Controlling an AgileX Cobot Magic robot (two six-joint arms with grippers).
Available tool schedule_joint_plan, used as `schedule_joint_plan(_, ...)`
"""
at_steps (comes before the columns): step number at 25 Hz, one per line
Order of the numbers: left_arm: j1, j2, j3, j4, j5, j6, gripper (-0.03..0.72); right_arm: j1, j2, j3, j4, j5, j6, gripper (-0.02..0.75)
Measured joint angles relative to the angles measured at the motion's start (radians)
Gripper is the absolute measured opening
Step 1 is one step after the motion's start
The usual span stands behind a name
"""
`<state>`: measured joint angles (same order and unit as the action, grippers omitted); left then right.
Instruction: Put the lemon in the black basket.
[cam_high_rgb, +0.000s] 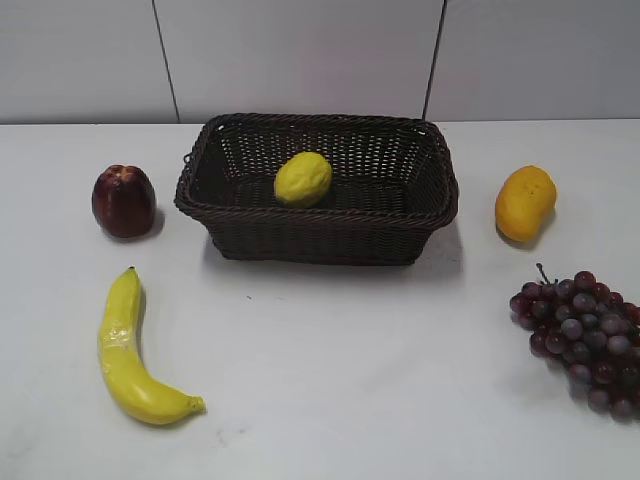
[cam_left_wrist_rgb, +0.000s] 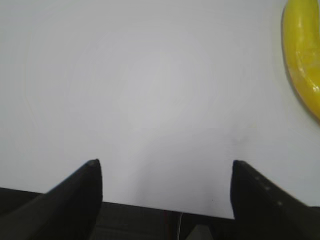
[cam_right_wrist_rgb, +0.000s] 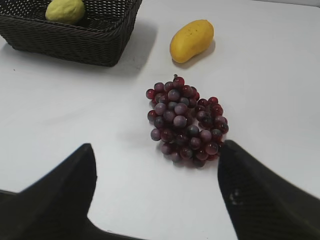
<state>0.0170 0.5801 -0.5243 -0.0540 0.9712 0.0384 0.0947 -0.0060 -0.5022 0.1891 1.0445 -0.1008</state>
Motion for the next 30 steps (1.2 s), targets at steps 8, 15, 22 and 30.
schedule_joint_plan(8,0.0,-0.14,0.04,-0.007,-0.115,0.0,0.591,0.0,0.0,0.0,0.0,0.0,0.0,0.571)
schedule_joint_plan(15,0.0,-0.169,0.042,-0.035,-0.114,0.0,0.591,0.0,0.0,0.0,0.0,0.0,0.0,0.571)
schedule_joint_plan(22,0.0,-0.204,0.017,-0.002,0.114,0.0,0.591,0.0,0.0,0.0,0.0,0.0,0.0,0.571)
schedule_joint_plan(30,0.0,-0.447,0.03,0.002,0.107,0.0,0.591,0.0,0.0,0.0,0.0,0.0,0.0,0.571)
